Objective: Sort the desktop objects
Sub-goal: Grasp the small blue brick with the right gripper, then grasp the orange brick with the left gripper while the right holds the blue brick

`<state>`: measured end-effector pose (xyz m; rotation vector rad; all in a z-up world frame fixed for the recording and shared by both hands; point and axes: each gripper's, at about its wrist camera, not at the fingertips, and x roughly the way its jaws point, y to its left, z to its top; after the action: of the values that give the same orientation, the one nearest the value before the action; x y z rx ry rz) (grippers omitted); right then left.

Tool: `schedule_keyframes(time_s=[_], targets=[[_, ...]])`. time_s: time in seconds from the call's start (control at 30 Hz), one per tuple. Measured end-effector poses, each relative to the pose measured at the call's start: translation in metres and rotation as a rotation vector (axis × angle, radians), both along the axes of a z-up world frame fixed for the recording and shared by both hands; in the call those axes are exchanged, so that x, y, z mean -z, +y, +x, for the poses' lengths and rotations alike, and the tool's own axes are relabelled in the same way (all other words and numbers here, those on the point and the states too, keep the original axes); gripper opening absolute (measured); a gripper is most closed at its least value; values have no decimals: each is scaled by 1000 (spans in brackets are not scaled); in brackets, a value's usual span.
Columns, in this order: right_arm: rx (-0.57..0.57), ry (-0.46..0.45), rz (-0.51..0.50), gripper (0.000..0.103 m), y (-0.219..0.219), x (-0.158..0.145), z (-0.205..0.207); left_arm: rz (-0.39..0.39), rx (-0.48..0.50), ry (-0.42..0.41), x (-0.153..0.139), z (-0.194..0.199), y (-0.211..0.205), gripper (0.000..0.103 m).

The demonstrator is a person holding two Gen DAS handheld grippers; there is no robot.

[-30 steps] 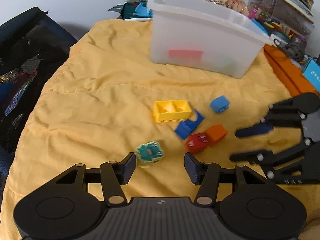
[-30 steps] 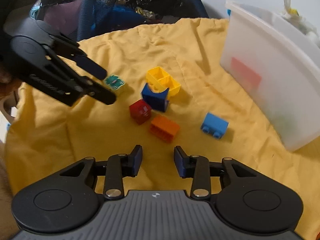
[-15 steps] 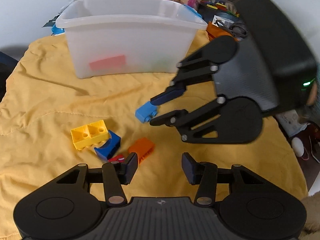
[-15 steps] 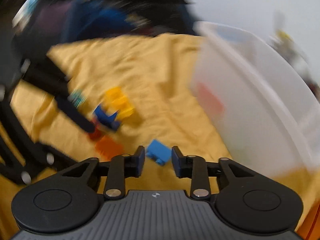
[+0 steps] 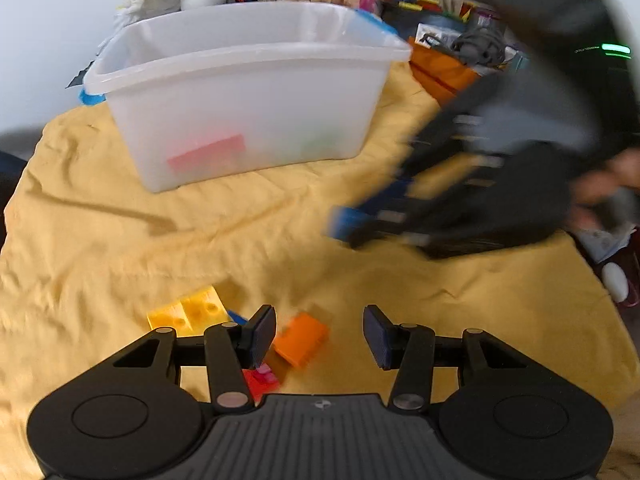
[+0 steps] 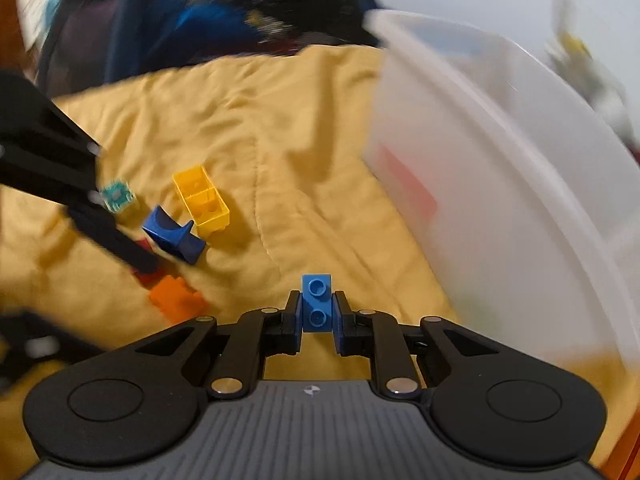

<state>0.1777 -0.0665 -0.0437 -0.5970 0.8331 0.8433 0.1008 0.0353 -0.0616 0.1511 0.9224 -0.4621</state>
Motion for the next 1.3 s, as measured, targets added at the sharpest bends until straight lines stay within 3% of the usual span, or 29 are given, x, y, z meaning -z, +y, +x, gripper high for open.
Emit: schedule_keyframes(time_s=[0.07, 0.13, 0.23, 0.3, 0.47, 0.77, 1.0, 1.3], targets=[[65, 75, 28, 17, -16, -7, -6, 14, 23, 14, 1, 12, 0, 50], [123, 132, 43, 17, -32, -9, -15, 38, 60, 31, 3, 23, -1, 29], [188, 162, 79, 17, -49, -8, -33, 66, 128, 91, 8, 30, -2, 25], [228, 173, 96, 17, -55, -5, -41, 88, 148, 87, 12, 25, -2, 26], [292, 224, 138, 17, -63, 8, -57, -17, 91, 121, 19, 18, 13, 27], [343, 215, 138, 18, -63, 19, -76, 34, -29, -24, 17, -25, -4, 27], [363, 196, 149, 19, -60, 24, -78, 104, 11, -139, 16, -56, -30, 27], [369, 186, 154, 21, -60, 24, -82, 34, -6, -154, 15, -57, -33, 28]])
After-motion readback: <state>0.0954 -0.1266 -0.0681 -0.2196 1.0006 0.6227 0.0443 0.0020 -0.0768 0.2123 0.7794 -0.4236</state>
